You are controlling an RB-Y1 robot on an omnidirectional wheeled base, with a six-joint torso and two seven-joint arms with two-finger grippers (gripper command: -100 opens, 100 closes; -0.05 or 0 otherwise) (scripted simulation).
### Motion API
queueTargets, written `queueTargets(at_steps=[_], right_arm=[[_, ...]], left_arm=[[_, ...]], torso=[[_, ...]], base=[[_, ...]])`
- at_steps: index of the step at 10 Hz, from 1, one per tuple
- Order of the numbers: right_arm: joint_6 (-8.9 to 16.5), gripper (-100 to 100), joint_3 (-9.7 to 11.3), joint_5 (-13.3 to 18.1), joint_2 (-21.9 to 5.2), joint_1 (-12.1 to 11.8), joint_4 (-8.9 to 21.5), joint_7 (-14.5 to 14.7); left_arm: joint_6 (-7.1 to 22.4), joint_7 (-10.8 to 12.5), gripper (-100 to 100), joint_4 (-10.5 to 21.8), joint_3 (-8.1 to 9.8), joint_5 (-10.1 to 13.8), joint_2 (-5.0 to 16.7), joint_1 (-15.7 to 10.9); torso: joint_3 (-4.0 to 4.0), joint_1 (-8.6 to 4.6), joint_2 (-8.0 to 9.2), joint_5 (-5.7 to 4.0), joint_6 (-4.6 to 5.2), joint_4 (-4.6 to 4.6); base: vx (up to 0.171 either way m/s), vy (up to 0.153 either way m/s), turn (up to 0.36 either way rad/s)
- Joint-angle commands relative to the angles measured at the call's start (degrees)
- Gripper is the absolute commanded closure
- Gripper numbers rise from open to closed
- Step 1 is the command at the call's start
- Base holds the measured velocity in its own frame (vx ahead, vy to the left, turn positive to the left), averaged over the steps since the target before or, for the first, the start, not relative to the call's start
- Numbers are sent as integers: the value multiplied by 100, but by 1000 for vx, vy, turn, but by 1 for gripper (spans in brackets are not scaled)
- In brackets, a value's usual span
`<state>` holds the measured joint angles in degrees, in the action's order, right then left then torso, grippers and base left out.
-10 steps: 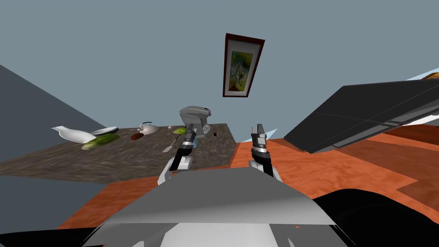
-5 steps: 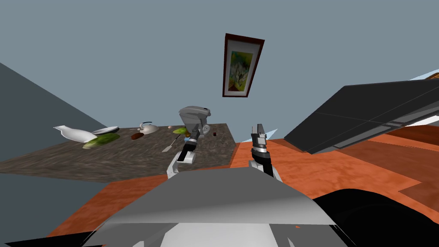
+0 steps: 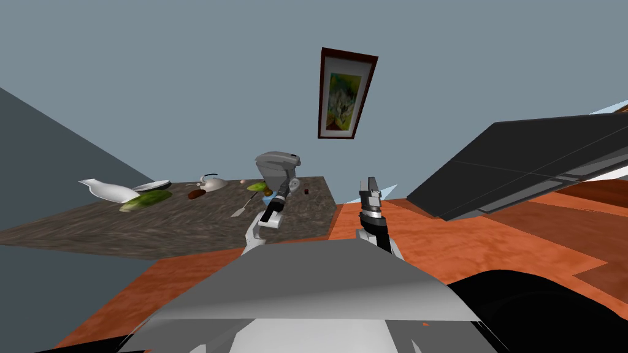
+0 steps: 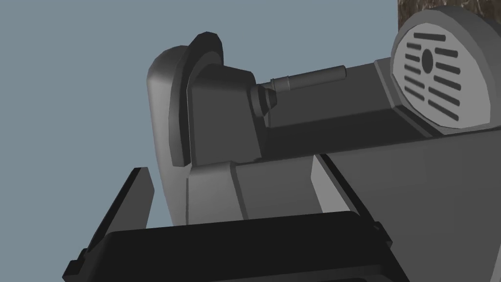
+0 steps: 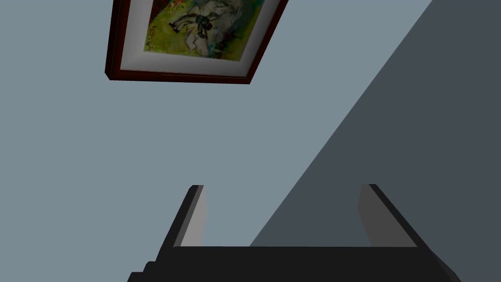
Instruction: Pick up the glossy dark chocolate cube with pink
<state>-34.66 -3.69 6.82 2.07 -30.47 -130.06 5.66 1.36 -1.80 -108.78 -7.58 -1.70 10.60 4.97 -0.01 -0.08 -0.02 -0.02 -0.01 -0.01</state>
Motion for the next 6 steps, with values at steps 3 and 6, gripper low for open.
queueTargets(at_steps=[3,6], right_arm=[[0,0,0,0,0,0,0,0],[0,0,0,0,0,0,0,0]], left_arm=[[474,-109,-100,306,-97,-29,-43,-297],[1005,-223,-100,808,-186,-12,-4,-811]], torso=[[1,0,1,0,0,0],[0,1,1,0,0,0]], base=[[-2,-16,5],[-1,-20,7]])
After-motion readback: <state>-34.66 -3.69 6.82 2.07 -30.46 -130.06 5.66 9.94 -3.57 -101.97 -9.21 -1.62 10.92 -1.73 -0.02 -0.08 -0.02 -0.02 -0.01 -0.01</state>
